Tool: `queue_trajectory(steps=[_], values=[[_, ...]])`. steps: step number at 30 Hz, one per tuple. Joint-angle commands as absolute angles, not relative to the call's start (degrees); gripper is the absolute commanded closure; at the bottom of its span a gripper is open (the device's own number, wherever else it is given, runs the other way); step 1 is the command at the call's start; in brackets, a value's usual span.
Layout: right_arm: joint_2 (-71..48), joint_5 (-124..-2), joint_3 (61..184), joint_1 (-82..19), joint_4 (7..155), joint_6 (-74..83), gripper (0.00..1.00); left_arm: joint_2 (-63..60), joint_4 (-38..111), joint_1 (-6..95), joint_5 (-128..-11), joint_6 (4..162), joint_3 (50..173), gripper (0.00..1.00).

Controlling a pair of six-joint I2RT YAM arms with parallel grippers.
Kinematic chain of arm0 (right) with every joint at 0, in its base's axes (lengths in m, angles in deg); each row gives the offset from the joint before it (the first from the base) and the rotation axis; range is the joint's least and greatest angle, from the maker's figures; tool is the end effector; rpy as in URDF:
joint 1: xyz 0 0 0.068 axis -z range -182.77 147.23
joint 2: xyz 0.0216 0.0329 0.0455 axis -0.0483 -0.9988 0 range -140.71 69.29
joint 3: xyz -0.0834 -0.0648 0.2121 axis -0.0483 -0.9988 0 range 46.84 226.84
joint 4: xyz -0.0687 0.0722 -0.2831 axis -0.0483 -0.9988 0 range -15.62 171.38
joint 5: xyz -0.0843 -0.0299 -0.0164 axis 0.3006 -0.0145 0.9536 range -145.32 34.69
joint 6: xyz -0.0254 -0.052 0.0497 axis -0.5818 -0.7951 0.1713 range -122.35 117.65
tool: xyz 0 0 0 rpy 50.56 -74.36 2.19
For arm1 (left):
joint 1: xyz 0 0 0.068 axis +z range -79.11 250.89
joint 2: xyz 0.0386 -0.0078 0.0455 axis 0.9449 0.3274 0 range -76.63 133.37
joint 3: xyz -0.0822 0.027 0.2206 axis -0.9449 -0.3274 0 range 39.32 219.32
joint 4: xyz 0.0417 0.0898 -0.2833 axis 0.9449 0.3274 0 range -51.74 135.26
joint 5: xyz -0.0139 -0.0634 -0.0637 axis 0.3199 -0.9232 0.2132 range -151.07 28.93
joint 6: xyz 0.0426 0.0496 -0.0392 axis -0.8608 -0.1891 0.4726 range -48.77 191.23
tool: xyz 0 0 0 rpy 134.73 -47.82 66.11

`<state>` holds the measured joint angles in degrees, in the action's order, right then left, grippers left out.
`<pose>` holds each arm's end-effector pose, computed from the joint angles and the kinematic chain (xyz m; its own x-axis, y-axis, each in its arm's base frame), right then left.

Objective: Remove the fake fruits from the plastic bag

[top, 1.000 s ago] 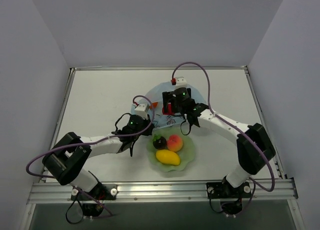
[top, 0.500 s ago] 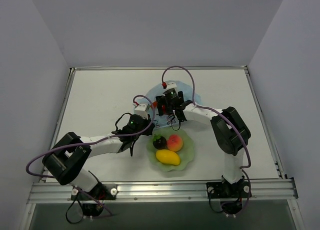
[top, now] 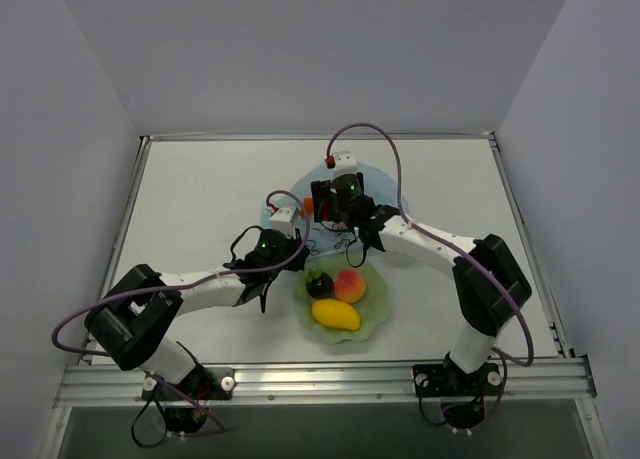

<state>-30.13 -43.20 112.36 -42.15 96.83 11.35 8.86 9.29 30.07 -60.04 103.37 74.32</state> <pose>0.3626 0.2801 0.1841 -0.3482 0.0137 -0.9373 -0.3953 0.9045 0.1601 0.2726 -0.2340 0.1063 -0.5760 -0.2053 -0.7912 0.3950 0.7775 -0.4893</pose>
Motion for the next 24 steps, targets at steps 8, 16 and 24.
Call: queue_trajectory(steps=[8, 16, 24], values=[[-11.85, -46.44, 102.66, -47.85, 95.37, 16.46, 0.53, 5.37, 9.17, 30.02, -58.35, 102.52, 77.11, 0.98], [10.04, -36.18, 90.54, -56.46, 77.99, 33.72, 0.53, 3.97, 9.87, 30.11, -57.12, 101.64, 76.85, 0.97], [20.08, -26.04, 82.26, -69.82, 63.37, 53.28, 0.53, 3.70, 9.78, 30.11, -57.12, 101.55, 76.67, 0.98]])
